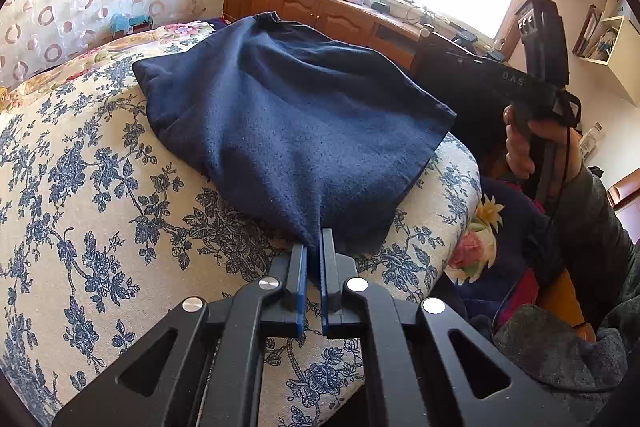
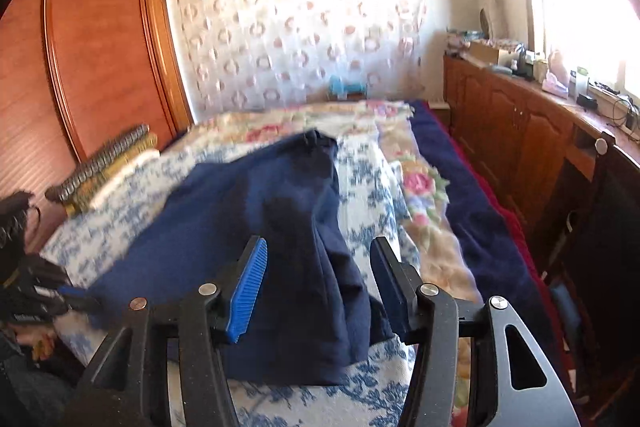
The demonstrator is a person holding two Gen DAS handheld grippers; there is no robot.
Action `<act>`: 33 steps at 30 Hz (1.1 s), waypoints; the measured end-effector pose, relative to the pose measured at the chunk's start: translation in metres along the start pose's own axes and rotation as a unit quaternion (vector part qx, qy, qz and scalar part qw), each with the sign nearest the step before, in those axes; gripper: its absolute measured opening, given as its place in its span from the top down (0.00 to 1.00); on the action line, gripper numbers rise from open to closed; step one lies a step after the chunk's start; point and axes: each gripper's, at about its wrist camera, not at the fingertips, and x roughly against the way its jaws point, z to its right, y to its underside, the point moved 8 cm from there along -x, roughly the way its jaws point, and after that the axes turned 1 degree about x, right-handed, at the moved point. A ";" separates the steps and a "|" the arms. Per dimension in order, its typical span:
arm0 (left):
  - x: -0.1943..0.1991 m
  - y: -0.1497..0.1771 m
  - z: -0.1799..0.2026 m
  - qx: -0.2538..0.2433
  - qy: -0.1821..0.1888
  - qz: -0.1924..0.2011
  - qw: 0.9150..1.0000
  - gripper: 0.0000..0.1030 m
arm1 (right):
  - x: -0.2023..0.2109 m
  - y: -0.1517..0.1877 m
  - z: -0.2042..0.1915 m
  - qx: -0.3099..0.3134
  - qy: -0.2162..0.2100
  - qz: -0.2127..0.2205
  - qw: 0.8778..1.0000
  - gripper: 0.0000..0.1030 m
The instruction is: Fold small clothes
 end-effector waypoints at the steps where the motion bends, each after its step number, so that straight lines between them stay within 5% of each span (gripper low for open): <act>1: 0.000 0.000 0.000 0.000 0.000 0.000 1.000 0.95 | -0.005 0.004 0.000 0.002 0.002 -0.013 1.000 0.46; 9: 0.000 -0.001 -0.002 0.001 0.000 0.001 1.000 0.95 | -0.046 0.048 0.016 0.009 0.014 -0.107 0.994 0.46; 21: -0.002 -0.003 -0.005 0.007 0.005 0.003 1.000 0.95 | -0.051 0.047 0.016 0.015 0.000 -0.129 0.991 0.45; 25: 0.008 -0.015 -0.006 0.011 0.007 0.028 1.000 0.95 | -0.052 0.046 0.006 0.040 -0.038 -0.144 0.988 0.85; 33: 0.038 -0.087 -0.031 0.027 -0.011 0.099 0.995 0.95 | -0.030 -0.028 0.014 0.000 -0.110 -0.082 0.991 0.87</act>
